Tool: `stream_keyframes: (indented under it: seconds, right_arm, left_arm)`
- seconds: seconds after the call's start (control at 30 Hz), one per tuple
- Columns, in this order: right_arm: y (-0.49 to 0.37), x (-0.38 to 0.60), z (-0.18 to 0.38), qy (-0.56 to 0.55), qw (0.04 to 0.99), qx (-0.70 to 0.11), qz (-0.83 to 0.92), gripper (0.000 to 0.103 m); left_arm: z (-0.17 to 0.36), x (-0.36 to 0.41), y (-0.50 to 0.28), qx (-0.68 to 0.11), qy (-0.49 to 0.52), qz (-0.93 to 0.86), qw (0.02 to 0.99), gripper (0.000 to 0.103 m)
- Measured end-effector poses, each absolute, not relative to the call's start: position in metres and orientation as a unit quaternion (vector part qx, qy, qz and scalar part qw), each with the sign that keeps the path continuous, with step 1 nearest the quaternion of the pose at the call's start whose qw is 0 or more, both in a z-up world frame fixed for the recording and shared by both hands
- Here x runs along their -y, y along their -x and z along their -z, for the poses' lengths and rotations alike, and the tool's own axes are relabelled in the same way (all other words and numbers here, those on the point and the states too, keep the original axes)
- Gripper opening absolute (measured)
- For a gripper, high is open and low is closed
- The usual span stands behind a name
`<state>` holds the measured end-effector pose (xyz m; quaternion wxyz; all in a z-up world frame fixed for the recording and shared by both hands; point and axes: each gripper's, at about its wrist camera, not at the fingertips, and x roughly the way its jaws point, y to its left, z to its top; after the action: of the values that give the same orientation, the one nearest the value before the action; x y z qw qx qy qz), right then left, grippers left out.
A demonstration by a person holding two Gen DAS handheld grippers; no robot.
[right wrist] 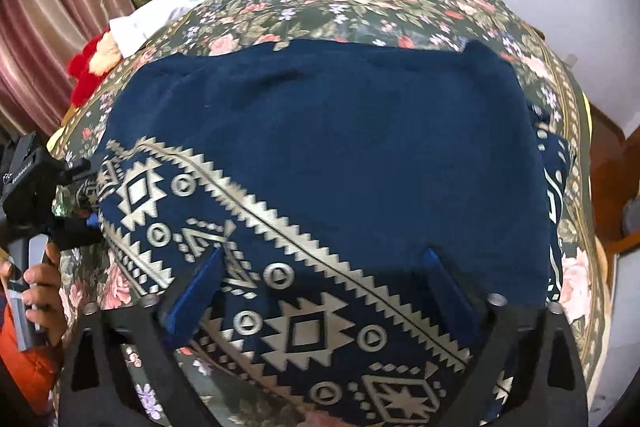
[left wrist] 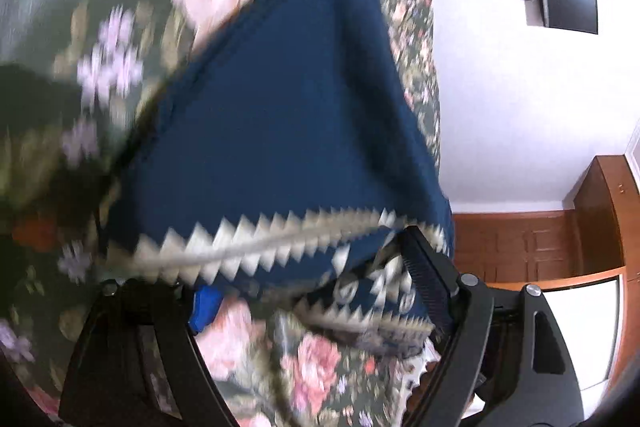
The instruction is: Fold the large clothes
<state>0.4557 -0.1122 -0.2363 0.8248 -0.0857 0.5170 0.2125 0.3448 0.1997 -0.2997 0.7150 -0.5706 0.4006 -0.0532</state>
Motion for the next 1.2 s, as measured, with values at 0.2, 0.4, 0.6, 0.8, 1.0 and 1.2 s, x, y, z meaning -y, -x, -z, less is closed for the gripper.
stream_keyframes:
  seconds: [0.2,0.4,0.6,0.8,1.0,1.2]
  right_arm:
    - [-0.454,0.119,0.241,0.087,0.818,-0.521,-0.225,0.103]
    - [-0.45,0.118,0.239,0.079,0.821,-0.522,-0.219,0.103]
    - [-0.45,0.097,0.209,0.07,0.828,-0.508,-0.228,0.103]
    - [-0.443,0.039,0.189,0.084,0.842,-0.464,-0.262,0.103]
    - [-0.451,-0.008,0.244,0.091,0.791,-0.535,-0.283,0.103]
    - [-0.436,-0.029,0.25,0.137,0.795,-0.522,-0.277,0.103]
  left_arm:
    - [0.301,-0.206,-0.373,-0.395,0.561,0.016,0.727,0.082]
    - [0.291,-0.198,-0.408,-0.419,0.477,-0.06,0.77,0.041]
    - [0.248,-0.186,-0.398,-0.39,0.388,-0.088,0.831,0.026]
    - [0.223,-0.197,-0.372,-0.371,0.351,-0.111,0.852,0.025]
    - [0.213,-0.207,-0.353,-0.379,0.296,-0.138,0.866,0.024]
    - [0.203,-0.198,-0.357,-0.381,0.26,-0.135,0.877,0.024]
